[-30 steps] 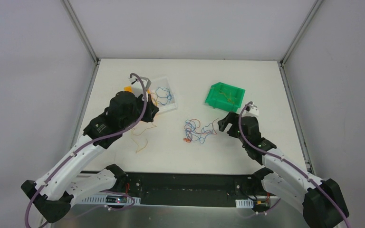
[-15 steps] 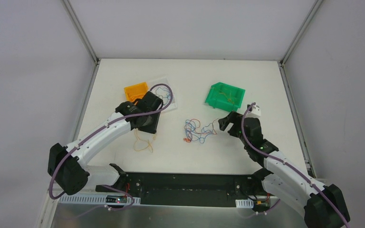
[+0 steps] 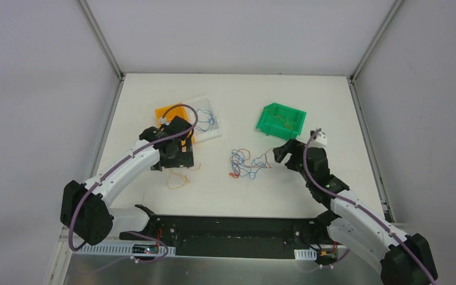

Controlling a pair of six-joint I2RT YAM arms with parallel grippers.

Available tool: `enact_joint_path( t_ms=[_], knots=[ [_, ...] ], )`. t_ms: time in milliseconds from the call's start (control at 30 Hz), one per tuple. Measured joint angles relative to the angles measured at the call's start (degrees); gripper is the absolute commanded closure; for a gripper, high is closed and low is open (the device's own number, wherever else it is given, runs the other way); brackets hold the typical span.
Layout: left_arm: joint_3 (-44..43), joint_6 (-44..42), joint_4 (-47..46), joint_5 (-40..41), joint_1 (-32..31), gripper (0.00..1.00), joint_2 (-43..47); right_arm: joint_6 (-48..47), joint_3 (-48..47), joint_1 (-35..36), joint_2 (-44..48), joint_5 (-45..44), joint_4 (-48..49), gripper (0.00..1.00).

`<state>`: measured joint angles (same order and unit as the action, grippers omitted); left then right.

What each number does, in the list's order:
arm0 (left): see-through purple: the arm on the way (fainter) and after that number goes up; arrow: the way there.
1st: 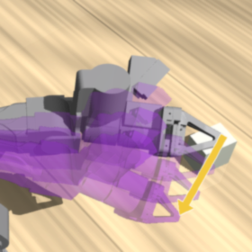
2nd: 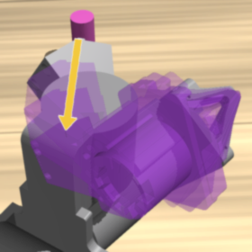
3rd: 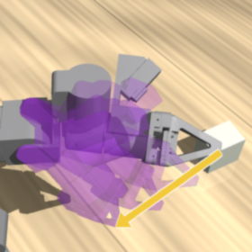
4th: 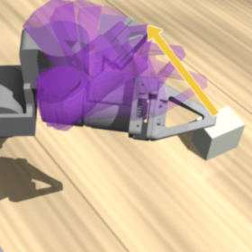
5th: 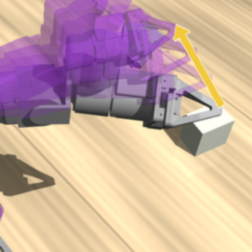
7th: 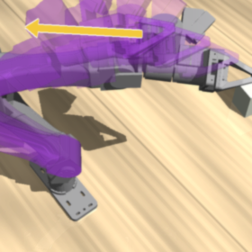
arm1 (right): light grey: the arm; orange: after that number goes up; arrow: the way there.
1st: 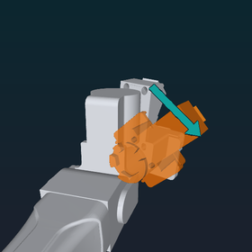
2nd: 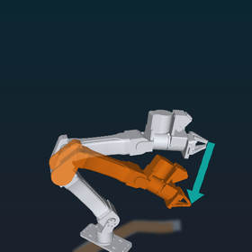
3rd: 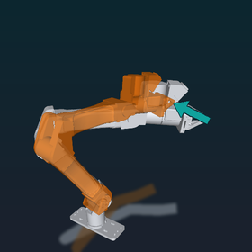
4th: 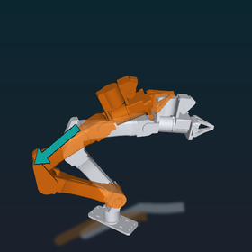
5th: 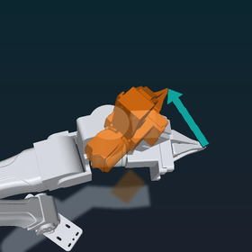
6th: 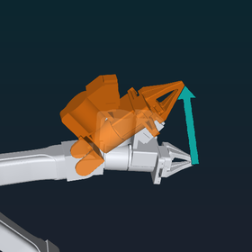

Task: Untangle the cables
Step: Pick up the cable at the center of the board.

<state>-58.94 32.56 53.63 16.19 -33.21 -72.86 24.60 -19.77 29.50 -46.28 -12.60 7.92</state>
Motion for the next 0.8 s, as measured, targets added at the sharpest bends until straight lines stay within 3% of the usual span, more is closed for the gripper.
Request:
enact_joint_path(
  t_ms=[167, 300, 533, 800],
  knots=[
    [10.3, 5.3, -5.2, -3.8, 10.4, 0.01, 4.9, 0.0, 0.5, 0.0, 1.2, 0.0, 0.0, 0.13],
    [16.1, 7.5, -9.6, -10.3, 14.7, 0.01, 7.1, 0.0, 0.9, 0.0, 1.9, 0.0, -0.2, 0.13],
    [20.7, 9.3, -22.0, -20.4, 15.7, 0.01, 7.1, 0.0, 0.9, 0.0, 3.0, 0.0, -0.2, 0.13],
    [22.1, 10.1, -27.3, -21.4, 16.1, 0.01, 5.4, 0.0, 1.2, 0.0, 3.6, 0.0, -0.2, 0.13]
  ],
)
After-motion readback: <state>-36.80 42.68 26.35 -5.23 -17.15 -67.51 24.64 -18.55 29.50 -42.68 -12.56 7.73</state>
